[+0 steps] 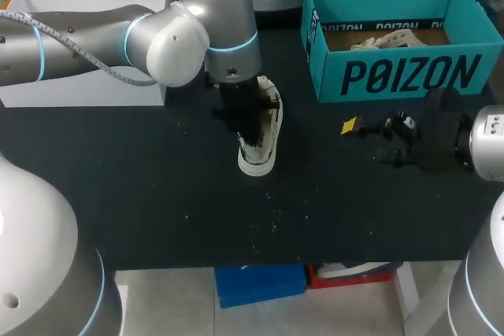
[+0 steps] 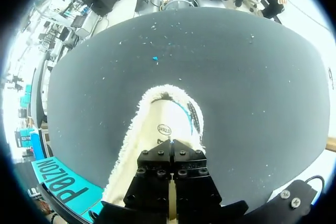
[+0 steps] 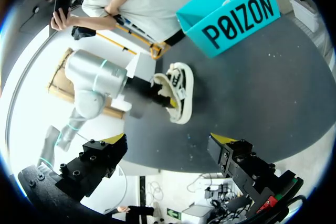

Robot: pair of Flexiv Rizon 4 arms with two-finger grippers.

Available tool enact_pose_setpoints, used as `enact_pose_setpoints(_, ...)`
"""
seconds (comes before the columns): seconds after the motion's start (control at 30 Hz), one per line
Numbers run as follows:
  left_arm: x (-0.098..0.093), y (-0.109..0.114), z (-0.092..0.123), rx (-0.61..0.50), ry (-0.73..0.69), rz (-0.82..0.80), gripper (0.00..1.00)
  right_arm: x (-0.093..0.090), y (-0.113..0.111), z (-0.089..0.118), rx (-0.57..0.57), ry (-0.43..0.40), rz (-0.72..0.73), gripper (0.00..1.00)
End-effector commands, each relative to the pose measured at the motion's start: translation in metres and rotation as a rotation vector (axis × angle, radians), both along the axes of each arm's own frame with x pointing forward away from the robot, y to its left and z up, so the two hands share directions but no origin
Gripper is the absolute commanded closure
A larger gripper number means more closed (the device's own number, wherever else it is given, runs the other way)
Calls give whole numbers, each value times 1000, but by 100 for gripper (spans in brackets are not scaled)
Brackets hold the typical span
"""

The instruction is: Take the shoe out of the shoebox, open the shoe tongue, remove and reinsert the insole, then place the shoe into the shoebox

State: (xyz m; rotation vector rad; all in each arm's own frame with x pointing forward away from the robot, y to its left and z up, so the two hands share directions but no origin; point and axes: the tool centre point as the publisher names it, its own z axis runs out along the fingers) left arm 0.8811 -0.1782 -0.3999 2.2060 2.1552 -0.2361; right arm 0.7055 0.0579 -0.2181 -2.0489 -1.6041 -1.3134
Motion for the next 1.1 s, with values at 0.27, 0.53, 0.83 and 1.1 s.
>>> enact_pose_setpoints(0.27,-3,14,19,28,-20,-17,100,-1,-1,1,1,1,2,0)
enact_pose_setpoints(0.53,-6,10,4,55,-2,-50,100,-1,-1,1,1,1,2,0)
enact_pose_setpoints(0.83,-7,4,-13,105,23,-91,100,-1,-1,1,1,1,2,0)
enact_pose_setpoints(1.1,-13,1,-26,140,49,-106,100,-1,-1,1,1,1,2,0)
